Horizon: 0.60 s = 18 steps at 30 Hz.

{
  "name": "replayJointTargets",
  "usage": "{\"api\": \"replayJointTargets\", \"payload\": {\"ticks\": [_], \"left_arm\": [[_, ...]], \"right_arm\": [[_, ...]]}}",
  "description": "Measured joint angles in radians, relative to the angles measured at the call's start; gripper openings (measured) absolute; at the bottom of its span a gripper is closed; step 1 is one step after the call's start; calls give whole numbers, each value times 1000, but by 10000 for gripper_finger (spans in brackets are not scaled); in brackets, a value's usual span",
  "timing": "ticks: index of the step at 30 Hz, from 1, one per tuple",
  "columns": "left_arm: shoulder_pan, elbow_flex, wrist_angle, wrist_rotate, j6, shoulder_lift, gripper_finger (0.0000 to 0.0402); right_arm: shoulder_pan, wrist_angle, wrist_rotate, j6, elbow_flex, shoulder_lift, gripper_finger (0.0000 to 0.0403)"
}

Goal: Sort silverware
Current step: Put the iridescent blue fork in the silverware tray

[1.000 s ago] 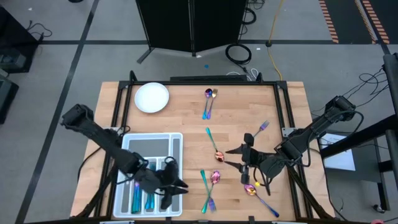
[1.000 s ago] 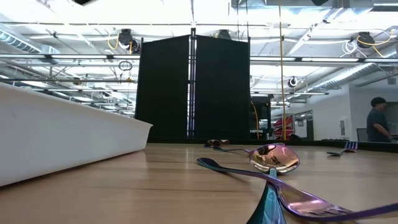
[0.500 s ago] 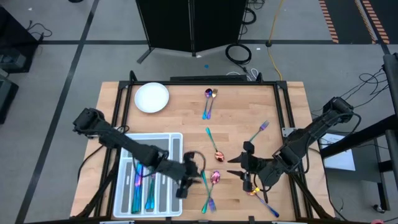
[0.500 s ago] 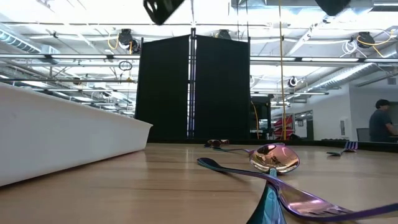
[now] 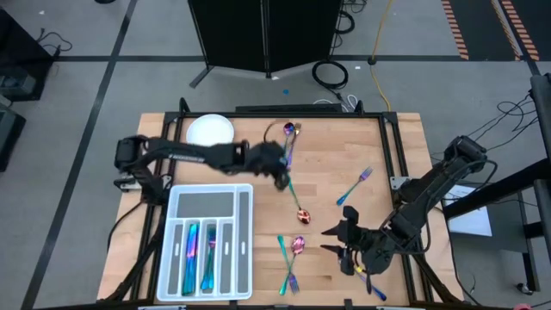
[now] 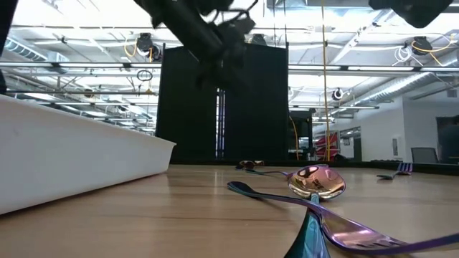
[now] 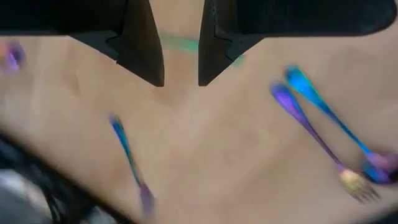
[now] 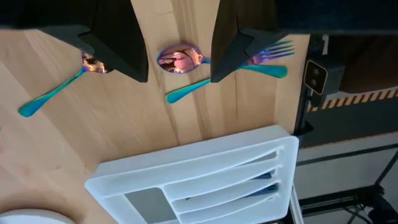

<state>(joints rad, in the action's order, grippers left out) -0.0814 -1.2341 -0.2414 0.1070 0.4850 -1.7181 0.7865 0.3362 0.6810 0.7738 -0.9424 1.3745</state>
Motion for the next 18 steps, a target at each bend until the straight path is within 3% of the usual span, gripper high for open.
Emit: {"api": "replayJointTargets", "payload": {"ticks": [8,18], "left_arm": [[-198,-135,58,-9,7,-202,99],[-260,-416,-71,-12,7,-484,99]], "right_arm": [[1,17,0,-2,0,5,162],[2,60,-10,26,0,5,162]]}}
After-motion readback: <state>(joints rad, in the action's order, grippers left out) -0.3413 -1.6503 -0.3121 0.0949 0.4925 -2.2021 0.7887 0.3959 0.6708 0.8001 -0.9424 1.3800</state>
